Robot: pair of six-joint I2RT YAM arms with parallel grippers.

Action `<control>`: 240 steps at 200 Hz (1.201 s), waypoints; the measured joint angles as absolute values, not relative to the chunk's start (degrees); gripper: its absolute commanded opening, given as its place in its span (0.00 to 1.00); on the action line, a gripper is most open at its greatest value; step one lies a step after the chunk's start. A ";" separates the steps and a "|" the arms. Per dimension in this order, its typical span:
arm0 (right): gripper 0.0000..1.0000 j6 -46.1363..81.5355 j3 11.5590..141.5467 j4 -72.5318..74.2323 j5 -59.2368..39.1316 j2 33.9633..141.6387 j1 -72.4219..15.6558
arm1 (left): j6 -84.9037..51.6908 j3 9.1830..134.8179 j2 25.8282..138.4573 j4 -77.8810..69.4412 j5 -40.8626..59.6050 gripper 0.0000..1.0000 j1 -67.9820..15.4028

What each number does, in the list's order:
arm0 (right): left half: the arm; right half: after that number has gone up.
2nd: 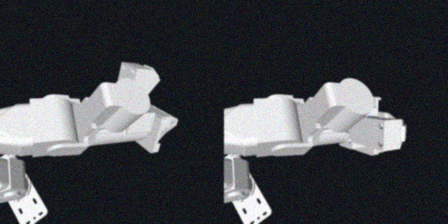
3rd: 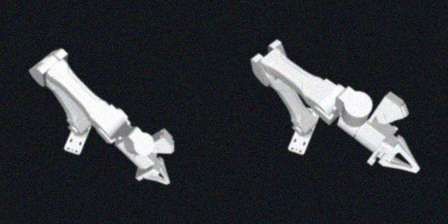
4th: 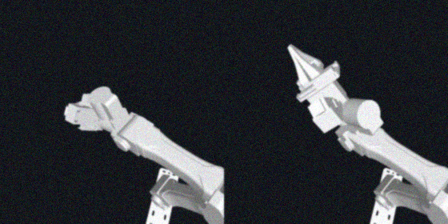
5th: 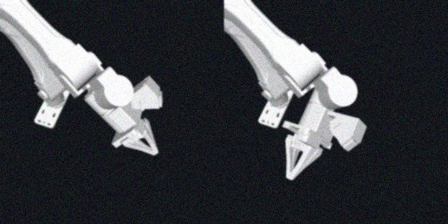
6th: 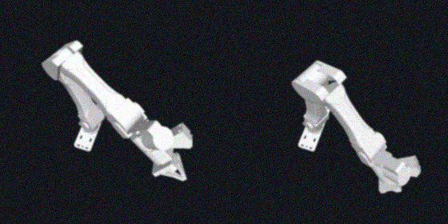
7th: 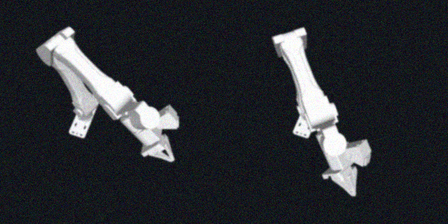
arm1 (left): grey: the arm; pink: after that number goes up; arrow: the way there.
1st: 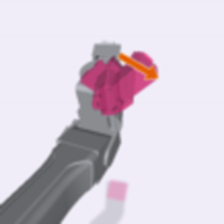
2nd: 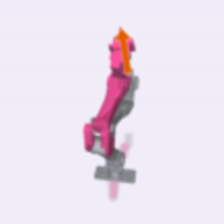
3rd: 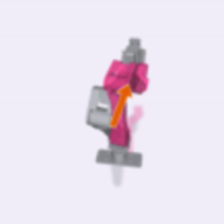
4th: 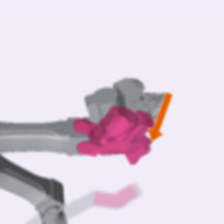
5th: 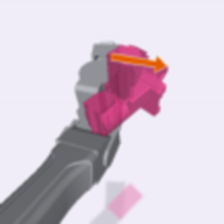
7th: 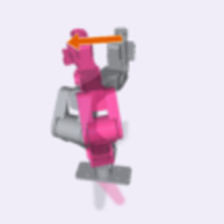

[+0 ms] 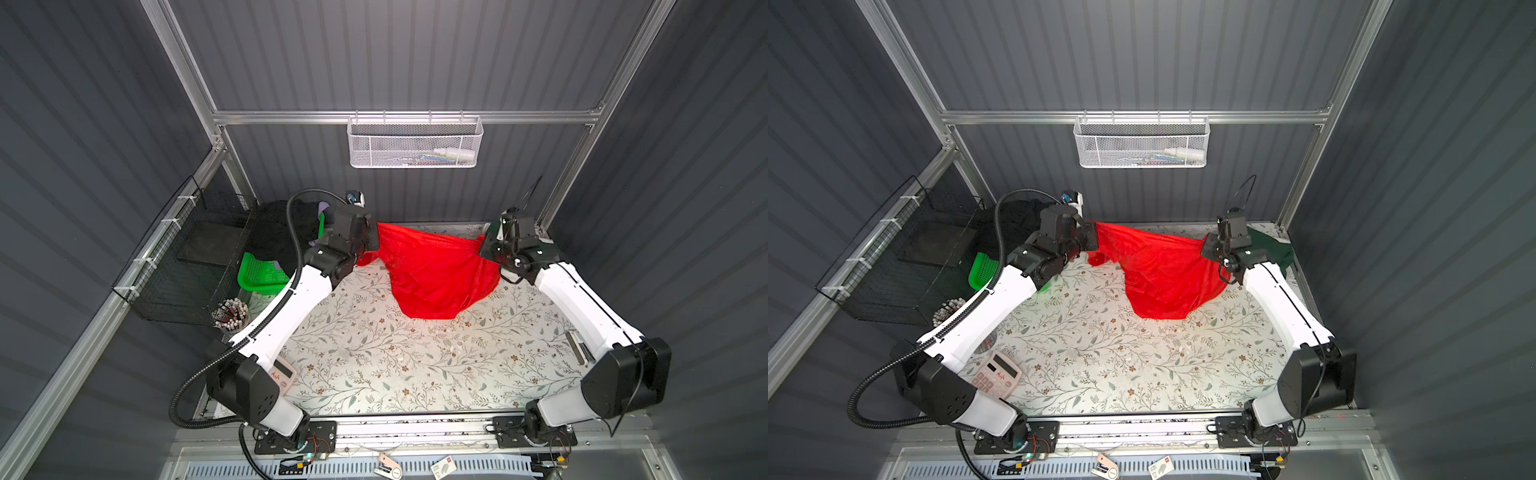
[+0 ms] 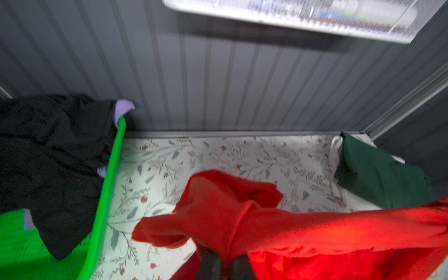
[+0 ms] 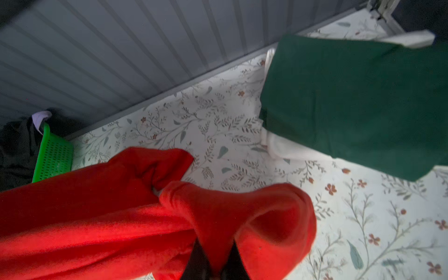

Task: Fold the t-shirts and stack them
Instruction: 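Lift the red t-shirt with both grippers, stretching it between them, then lower the stretched red t-shirt onto the table, drawing it toward the robot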

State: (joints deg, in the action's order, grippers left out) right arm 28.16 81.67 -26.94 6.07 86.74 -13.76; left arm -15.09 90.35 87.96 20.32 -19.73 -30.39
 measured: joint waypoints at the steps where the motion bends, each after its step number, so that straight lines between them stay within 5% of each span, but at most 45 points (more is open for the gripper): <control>1: 0.00 27.99 81.97 -26.94 6.24 86.76 -13.78 | -14.96 90.50 87.90 20.25 -19.81 0.00 -30.39; 39: 0.00 26.70 84.01 -30.55 9.45 78.70 -16.58 | -11.97 85.54 78.61 18.41 -23.88 0.00 -34.33; 76: 0.00 24.43 89.12 -36.86 20.23 66.76 -27.79 | -8.08 85.41 70.35 17.32 -30.68 0.00 -47.35; 116: 0.00 25.50 90.19 -44.66 28.56 59.13 -36.60 | -8.19 82.19 61.43 18.81 -34.02 0.00 -49.65; 240: 0.00 23.49 94.06 -50.04 36.71 64.38 -42.02 | -6.59 90.17 61.04 24.86 -36.62 0.00 -50.61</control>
State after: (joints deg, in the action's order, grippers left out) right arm 23.49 94.06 -50.04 36.71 64.38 -42.02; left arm -6.59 90.17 61.04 24.86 -36.62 -50.61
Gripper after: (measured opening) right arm 0.063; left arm 0.062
